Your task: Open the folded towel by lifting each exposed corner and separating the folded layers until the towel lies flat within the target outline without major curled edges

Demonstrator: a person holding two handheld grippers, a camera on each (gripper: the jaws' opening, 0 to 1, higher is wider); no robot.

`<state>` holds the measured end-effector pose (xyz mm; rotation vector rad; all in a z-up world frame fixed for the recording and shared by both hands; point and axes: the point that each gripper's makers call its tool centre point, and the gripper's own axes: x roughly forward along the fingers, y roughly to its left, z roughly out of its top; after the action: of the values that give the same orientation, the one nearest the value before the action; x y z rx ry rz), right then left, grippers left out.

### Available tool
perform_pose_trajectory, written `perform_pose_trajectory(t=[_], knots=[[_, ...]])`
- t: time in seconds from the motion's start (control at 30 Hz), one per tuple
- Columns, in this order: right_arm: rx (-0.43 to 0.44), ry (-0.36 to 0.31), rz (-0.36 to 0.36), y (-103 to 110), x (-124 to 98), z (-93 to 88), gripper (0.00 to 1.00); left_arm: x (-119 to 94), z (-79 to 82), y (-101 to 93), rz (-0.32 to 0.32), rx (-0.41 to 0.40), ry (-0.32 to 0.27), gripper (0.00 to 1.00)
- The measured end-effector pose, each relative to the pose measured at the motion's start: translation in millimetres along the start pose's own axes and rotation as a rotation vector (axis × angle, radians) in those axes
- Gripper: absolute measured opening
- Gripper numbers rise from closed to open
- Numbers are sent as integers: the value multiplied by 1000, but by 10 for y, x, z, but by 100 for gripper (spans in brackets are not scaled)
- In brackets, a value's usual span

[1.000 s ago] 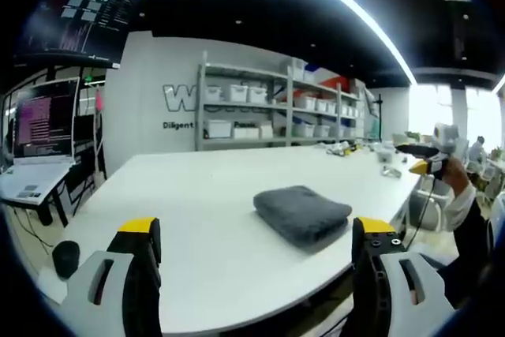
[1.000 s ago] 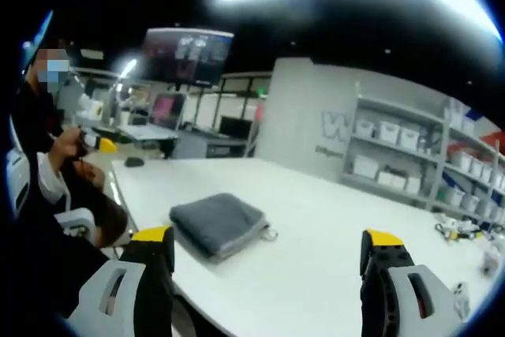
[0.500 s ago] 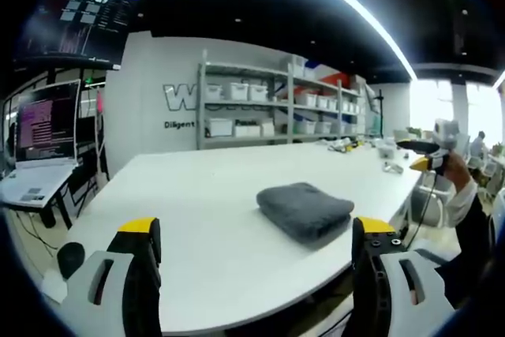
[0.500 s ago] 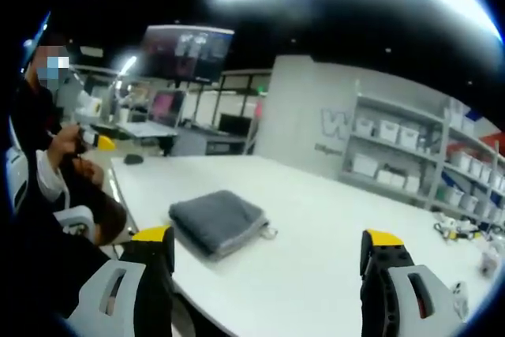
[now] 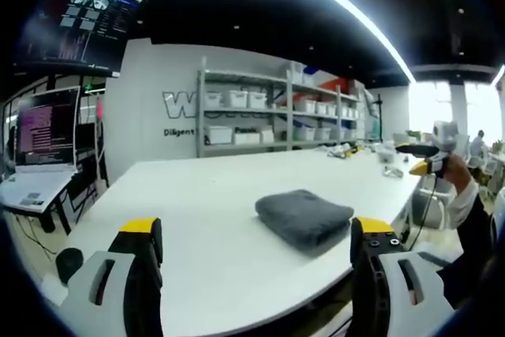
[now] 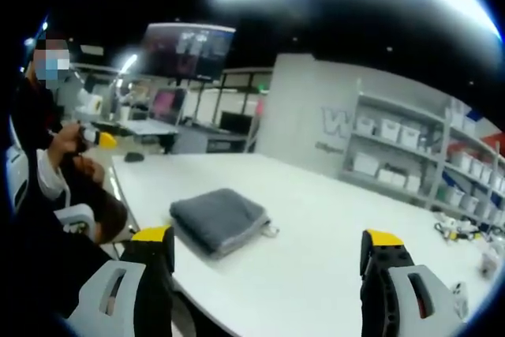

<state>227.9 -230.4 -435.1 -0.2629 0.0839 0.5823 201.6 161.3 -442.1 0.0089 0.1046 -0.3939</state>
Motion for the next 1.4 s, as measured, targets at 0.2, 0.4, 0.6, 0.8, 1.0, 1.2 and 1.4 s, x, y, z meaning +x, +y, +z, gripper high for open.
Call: perform_pose_trajectory(t=[0.2,0.4,0.6,0.8,1.0,1.2,1.4], knots=[[-2,12,11,24,37,-44,99,78,15,-99,-17,23,-15,96],[-1,24,16,38,53,-81,99,184,-36,-265,-60,59,0,96],[0,21,20,57,46,-73,99,262,-66,-355,-76,65,11,94],[6,17,34,104,47,-74,100,379,-82,-462,-102,75,27,94],[0,23,52,149,92,-76,100,465,-61,-515,-126,72,32,97],[-4,36,52,162,105,-102,100,562,-36,-597,-158,88,50,99],[1,38,50,157,105,-117,100,649,-15,-721,-186,107,60,99]])
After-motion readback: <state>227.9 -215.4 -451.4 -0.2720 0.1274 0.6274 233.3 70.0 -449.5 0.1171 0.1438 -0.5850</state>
